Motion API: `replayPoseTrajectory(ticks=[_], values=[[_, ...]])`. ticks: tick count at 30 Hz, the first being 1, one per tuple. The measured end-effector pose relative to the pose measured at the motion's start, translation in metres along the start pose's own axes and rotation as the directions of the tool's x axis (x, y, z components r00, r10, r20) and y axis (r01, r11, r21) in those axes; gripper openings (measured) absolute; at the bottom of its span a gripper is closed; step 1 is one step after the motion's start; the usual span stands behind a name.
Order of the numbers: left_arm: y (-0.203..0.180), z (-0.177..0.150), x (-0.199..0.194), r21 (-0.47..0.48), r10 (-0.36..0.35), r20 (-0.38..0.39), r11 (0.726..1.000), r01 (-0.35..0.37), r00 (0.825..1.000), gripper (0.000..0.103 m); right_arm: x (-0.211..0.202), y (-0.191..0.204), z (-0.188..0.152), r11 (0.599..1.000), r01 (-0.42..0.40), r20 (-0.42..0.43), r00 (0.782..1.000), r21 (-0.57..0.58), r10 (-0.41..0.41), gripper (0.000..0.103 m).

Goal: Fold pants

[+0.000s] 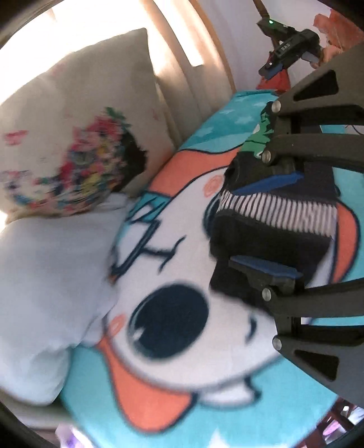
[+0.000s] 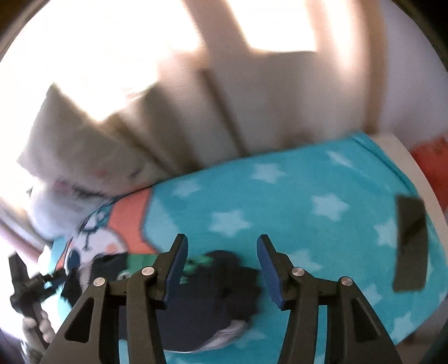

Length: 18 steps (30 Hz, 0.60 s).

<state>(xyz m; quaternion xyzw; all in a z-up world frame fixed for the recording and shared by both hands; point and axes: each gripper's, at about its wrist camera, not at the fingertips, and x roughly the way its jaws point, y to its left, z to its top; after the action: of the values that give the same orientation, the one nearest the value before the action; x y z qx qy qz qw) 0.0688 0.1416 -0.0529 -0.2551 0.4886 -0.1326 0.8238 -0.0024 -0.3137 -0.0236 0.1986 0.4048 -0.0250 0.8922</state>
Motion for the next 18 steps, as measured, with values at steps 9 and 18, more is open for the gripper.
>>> replayPoseTrajectory(ticks=[9, 18], values=[[0.060, 0.000, -0.065, 0.006, 0.238, 0.101, 0.971, -0.240, 0.966, 0.053, 0.089, 0.218, -0.048, 0.869, -0.359, -0.372, 0.900, -0.340, 0.227, 0.055], [0.108, -0.003, -0.097, -0.050, 0.279, 0.093, 0.960, -0.276, 0.956, 0.053, 0.164, 0.356, -0.108, 0.764, -0.466, -0.547, 0.817, -0.445, 0.180, 0.057]])
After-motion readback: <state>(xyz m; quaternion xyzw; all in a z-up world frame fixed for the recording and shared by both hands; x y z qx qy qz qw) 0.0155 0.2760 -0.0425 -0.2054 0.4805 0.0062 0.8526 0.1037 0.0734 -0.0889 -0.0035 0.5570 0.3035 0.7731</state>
